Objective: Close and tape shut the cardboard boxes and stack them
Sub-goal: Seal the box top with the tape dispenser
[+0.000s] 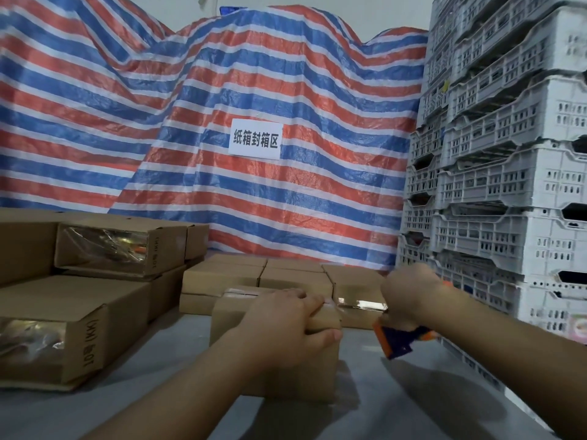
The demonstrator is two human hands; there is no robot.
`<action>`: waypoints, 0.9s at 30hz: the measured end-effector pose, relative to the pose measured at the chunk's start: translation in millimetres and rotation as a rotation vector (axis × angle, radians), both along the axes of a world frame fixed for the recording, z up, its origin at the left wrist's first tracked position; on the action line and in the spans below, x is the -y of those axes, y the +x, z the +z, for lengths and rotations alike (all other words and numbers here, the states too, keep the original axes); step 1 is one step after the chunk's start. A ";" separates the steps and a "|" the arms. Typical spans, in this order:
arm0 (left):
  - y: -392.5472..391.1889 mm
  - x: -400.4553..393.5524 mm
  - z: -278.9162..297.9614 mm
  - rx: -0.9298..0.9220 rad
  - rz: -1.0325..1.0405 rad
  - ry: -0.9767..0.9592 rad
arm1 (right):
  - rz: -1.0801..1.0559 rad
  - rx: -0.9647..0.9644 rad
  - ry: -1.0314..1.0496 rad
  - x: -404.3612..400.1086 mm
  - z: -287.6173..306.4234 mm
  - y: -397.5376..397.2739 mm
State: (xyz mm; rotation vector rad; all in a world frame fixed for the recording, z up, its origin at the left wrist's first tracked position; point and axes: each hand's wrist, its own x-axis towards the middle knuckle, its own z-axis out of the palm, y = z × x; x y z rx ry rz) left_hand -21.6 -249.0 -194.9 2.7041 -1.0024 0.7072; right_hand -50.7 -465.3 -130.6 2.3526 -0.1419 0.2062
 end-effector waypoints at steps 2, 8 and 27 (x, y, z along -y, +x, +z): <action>2.9 0.0 -0.3 -0.008 -0.001 -0.010 | 0.050 0.163 0.126 22.9 -17.1 -2.0; 4.3 -0.2 -1.6 0.039 -0.003 -0.021 | 0.000 0.293 0.375 56.0 -78.3 -11.0; 5.5 -0.8 -1.2 0.080 -0.011 -0.016 | 0.399 0.236 1.349 -27.3 -0.4 -8.1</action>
